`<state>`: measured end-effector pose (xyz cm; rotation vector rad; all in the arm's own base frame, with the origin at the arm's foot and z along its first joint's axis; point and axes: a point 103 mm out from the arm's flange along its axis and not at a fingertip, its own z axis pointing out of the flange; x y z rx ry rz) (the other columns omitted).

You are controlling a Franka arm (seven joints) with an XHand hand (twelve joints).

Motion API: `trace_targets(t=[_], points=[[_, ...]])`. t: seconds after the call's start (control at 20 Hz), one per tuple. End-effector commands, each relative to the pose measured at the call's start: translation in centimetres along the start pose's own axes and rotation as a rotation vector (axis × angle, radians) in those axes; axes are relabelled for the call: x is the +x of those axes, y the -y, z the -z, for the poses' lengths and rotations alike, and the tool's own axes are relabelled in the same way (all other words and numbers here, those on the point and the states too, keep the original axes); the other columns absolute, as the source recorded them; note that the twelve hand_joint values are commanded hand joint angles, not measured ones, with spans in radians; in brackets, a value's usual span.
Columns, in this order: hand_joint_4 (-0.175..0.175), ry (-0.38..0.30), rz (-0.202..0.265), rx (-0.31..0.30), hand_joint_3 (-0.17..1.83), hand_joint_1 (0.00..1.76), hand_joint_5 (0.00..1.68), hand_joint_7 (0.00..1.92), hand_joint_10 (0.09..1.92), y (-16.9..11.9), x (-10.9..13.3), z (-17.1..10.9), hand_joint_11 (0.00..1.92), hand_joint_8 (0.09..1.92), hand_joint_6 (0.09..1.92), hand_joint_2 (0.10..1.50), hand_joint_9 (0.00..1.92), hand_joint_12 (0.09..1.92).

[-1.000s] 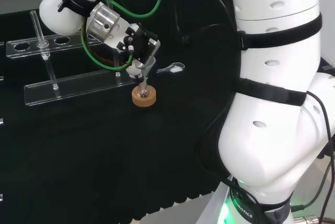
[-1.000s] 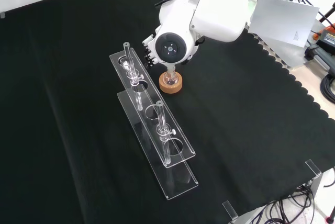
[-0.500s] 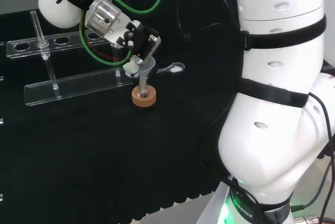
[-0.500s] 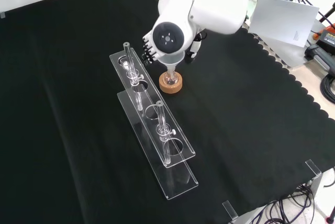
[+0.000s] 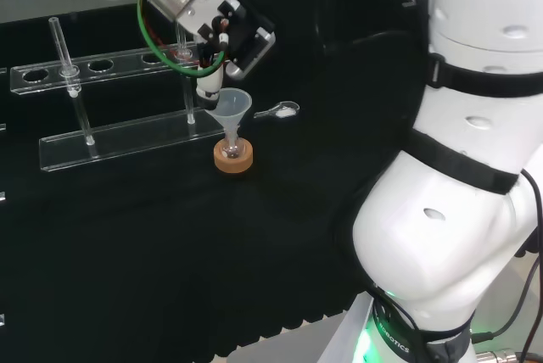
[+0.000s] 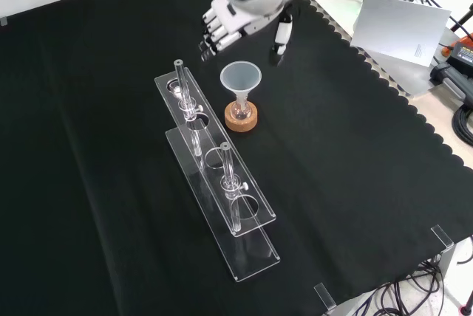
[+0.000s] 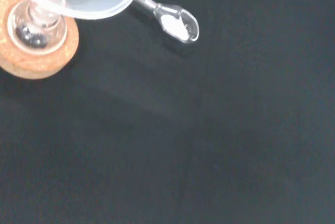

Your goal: Place the funnel on the round-bottom flask.

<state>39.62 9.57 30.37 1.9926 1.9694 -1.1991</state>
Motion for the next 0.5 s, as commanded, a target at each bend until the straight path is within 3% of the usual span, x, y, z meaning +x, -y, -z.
trace_targets(t=[0.05,0.2,0.5], points=[[-0.034,-0.202,0.004,-0.048,-0.06,0.48,0.22,0.15,0.69,0.9,-3.3,-1.6,0.32,0.63,0.09,0.84,0.45,1.39],[-0.040,-0.272,0.007,-0.057,-0.05,0.53,0.33,0.21,0.63,0.5,-5.1,-3.1,0.37,0.67,0.09,0.86,0.55,1.36],[-0.047,-0.358,0.007,-0.086,-0.05,0.55,0.30,0.23,0.62,-0.5,-7.0,-5.6,0.39,0.68,0.09,0.86,0.57,1.35]])
